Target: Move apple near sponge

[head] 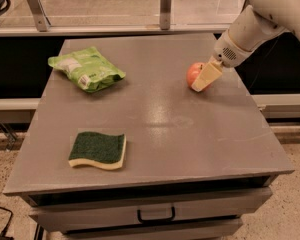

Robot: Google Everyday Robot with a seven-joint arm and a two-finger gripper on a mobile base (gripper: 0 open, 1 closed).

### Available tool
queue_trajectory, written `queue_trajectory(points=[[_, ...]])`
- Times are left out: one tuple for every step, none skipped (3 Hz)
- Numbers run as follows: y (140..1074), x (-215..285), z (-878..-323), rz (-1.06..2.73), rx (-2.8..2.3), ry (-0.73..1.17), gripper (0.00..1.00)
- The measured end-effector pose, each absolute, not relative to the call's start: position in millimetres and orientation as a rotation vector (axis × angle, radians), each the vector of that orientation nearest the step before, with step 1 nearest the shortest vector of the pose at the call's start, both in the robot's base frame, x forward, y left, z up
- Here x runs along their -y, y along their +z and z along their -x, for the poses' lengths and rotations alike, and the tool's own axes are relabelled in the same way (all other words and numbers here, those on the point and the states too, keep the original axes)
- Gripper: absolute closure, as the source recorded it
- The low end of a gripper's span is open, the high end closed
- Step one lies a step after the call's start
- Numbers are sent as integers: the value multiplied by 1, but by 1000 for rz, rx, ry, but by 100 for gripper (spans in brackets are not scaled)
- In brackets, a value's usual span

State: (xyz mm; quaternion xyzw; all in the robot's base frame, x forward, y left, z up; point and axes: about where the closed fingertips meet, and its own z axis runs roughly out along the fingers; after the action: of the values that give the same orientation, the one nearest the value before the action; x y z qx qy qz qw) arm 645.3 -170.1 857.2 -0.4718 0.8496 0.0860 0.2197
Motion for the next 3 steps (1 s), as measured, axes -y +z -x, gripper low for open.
queue_trajectory(points=[[864,152,-636,1359,-2324,271,78],[871,124,-620,1427,-2277,327,99],[880,66,-574,1573,-2159,439,100]])
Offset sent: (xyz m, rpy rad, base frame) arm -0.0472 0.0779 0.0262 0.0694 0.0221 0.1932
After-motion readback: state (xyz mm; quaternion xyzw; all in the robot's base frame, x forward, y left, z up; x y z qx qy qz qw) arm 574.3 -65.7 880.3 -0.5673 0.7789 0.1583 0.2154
